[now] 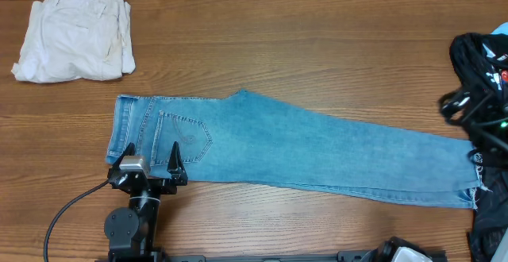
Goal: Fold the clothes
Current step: 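Lower the right gripper and pinch the frayed jeans hem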
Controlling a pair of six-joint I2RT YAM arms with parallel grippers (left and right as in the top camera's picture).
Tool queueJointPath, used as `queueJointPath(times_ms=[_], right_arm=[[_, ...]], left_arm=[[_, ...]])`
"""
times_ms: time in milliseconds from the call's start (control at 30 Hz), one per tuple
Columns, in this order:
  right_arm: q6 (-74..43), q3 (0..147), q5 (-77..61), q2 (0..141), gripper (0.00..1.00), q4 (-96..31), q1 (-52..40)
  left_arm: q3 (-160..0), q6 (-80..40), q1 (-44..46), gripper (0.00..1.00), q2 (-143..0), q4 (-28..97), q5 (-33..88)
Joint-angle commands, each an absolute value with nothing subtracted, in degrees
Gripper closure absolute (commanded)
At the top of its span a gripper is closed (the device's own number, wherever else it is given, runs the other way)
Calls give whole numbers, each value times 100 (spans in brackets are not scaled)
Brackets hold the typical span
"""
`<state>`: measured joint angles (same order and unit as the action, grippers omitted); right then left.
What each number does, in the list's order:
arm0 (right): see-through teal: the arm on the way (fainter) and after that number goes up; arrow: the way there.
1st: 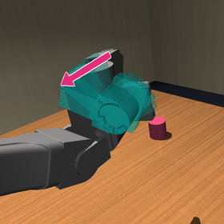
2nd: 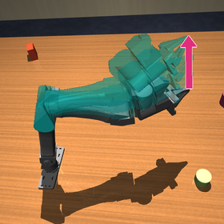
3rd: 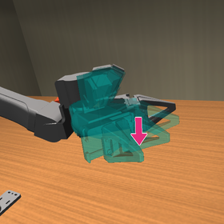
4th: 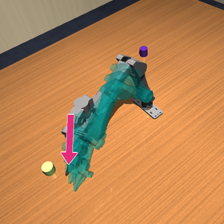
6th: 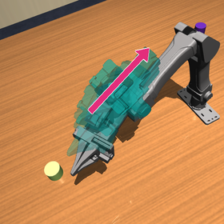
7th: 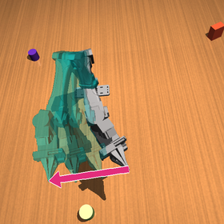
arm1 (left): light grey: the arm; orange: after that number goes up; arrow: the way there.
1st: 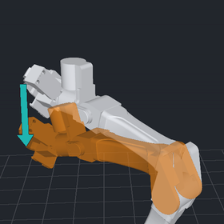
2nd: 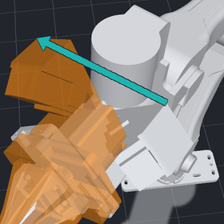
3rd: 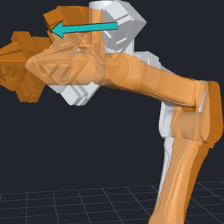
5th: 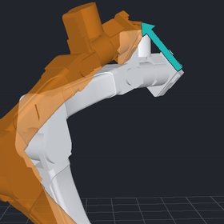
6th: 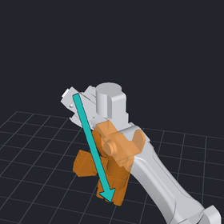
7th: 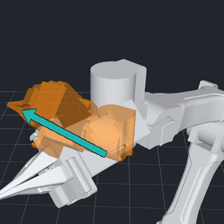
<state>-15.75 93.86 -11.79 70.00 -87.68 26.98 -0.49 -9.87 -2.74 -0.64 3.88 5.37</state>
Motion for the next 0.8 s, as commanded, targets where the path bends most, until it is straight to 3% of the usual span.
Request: queueJointPath(times_ms=[0, 267, 467, 767], right_arm=[[-1326, 9522, 145, 7349, 0, -8678, 3223], [-1096, 9496, 541, 8648, 0, -8670, 4300], [-19, 9406, -582, 9351, 0, -8545, 4810], [49, 9402, -355, 9887, 0, -7636, 5096]], left_arm=[[-27, -878, -298, 0, -32, 388, 541], [-27, -878, -298, 0, -30, 388, 541], [-27, -878, -298, 0, -32, 388, 541], [-27, -878, -298, 0, -32, 388, 541]])
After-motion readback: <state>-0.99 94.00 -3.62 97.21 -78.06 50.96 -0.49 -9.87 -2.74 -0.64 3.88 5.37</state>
